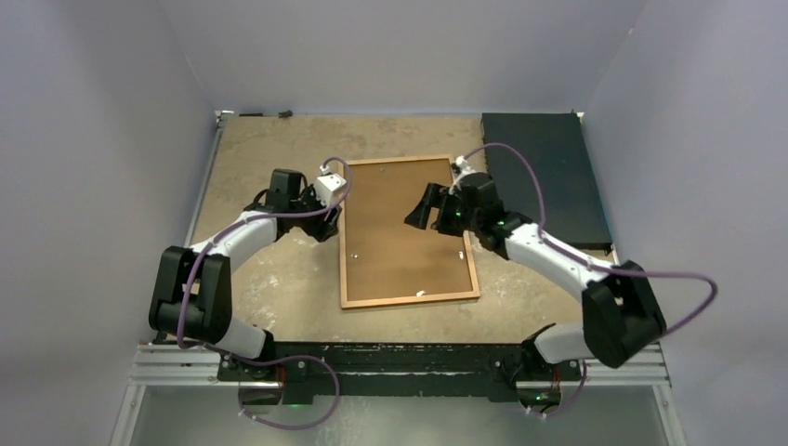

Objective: Put the photo into the frame

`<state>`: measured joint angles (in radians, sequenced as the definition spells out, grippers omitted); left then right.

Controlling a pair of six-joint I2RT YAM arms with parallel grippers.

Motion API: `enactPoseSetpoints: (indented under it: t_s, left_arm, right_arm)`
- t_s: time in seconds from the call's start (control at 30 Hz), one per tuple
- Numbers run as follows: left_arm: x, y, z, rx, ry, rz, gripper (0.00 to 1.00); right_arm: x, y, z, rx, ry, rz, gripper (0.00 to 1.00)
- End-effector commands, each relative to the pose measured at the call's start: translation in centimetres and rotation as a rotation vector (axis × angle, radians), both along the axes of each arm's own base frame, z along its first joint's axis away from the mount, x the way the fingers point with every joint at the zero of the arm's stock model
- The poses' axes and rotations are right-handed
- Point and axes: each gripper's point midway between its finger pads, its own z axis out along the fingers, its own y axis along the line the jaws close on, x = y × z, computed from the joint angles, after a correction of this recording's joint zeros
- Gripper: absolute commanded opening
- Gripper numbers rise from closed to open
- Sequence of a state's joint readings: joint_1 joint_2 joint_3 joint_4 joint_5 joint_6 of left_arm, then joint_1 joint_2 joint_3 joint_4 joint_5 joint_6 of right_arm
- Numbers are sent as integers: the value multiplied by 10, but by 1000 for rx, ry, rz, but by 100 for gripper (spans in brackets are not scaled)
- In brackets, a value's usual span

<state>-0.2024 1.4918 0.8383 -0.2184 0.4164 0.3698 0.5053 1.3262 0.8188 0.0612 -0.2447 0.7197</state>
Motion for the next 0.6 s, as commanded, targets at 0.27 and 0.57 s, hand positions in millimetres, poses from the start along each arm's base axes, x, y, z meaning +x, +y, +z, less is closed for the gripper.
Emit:
enactPoseSetpoints:
  t_s: [0.27, 0.57]
  left_arm:
    - [1, -18, -5, -218, 164, 63, 42]
    - [4, -23, -20, -233, 223, 70, 34]
  right_arm:
    - [2, 82, 30, 95, -265, 303, 78]
    - [-4, 127, -10, 62, -265, 497, 75]
